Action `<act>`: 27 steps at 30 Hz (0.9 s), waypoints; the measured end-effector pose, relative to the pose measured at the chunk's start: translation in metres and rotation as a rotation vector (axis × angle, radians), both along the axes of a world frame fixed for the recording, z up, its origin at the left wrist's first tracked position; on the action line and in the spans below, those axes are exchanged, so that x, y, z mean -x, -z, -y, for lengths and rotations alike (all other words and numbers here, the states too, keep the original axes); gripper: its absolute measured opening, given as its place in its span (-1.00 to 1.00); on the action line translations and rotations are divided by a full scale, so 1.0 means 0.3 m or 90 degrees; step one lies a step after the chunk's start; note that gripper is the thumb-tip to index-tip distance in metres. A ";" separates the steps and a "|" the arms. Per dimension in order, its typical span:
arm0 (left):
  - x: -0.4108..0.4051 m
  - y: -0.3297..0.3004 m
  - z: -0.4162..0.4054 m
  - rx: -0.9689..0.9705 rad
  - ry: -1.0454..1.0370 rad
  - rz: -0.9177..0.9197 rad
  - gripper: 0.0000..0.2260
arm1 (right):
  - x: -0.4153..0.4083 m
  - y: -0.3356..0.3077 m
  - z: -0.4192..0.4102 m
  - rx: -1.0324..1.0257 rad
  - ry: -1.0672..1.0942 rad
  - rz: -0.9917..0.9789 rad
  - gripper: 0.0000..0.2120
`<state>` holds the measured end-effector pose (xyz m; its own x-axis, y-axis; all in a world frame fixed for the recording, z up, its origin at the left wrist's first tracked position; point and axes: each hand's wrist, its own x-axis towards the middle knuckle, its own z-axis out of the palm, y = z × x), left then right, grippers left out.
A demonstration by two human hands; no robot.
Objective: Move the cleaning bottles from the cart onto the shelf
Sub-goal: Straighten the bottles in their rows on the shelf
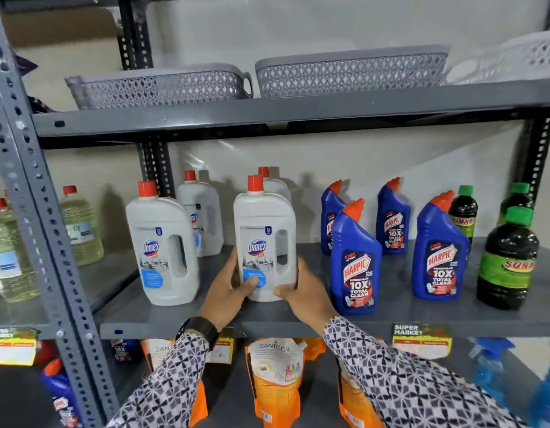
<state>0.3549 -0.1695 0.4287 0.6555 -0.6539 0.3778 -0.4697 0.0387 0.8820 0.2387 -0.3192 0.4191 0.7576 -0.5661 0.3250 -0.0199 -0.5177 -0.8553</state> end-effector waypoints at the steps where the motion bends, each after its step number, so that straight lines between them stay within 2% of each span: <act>1: 0.006 -0.002 -0.005 0.002 -0.005 -0.013 -0.31 | 0.024 0.000 -0.009 0.013 0.002 -0.012 -0.19; 2: 0.017 -0.008 -0.015 0.009 -0.028 -0.029 -0.31 | 0.058 0.000 -0.020 0.024 0.010 -0.023 -0.13; 4: 0.051 -0.021 -0.028 0.051 -0.149 -0.027 -0.35 | 0.155 0.013 -0.034 0.045 0.033 -0.014 -0.14; 6: 0.116 -0.024 -0.030 0.117 -0.254 0.012 -0.50 | 0.274 0.030 -0.037 0.082 0.058 0.035 -0.30; 7: 0.162 -0.023 -0.024 0.141 -0.264 0.042 -0.59 | 0.326 0.041 -0.028 0.104 0.088 0.067 -0.40; 9: 0.264 -0.011 0.023 0.111 -0.222 0.101 -0.69 | 0.415 0.055 0.022 0.130 0.172 0.148 -0.56; 10: 0.304 -0.002 0.059 0.065 -0.179 0.125 -0.71 | 0.440 0.057 0.056 0.127 0.211 0.181 -0.57; 12: 0.361 0.009 0.149 -0.022 -0.074 0.129 -0.64 | 0.460 0.056 0.137 0.111 0.243 0.197 -0.48; 14: 0.373 0.006 0.237 -0.053 0.018 0.067 -0.48 | 0.439 0.046 0.216 0.077 0.207 0.148 -0.35; 15: 0.369 0.007 0.275 -0.055 0.049 0.042 -0.48 | 0.421 0.040 0.250 0.059 0.170 0.119 -0.34; 18: 0.361 0.001 0.366 -0.061 0.033 0.019 -0.64 | 0.389 0.023 0.338 0.072 0.116 0.059 -0.45; 20: 0.364 -0.006 0.421 -0.065 0.024 -0.007 -0.65 | 0.384 0.005 0.388 0.078 0.111 0.051 -0.53; 23: 0.386 -0.009 0.496 -0.074 0.035 -0.024 -0.59 | 0.390 -0.013 0.453 0.068 0.099 0.046 -0.53; 27: 0.392 0.023 0.530 -0.100 0.040 0.034 -0.44 | 0.402 0.010 0.481 0.054 0.096 0.071 -0.51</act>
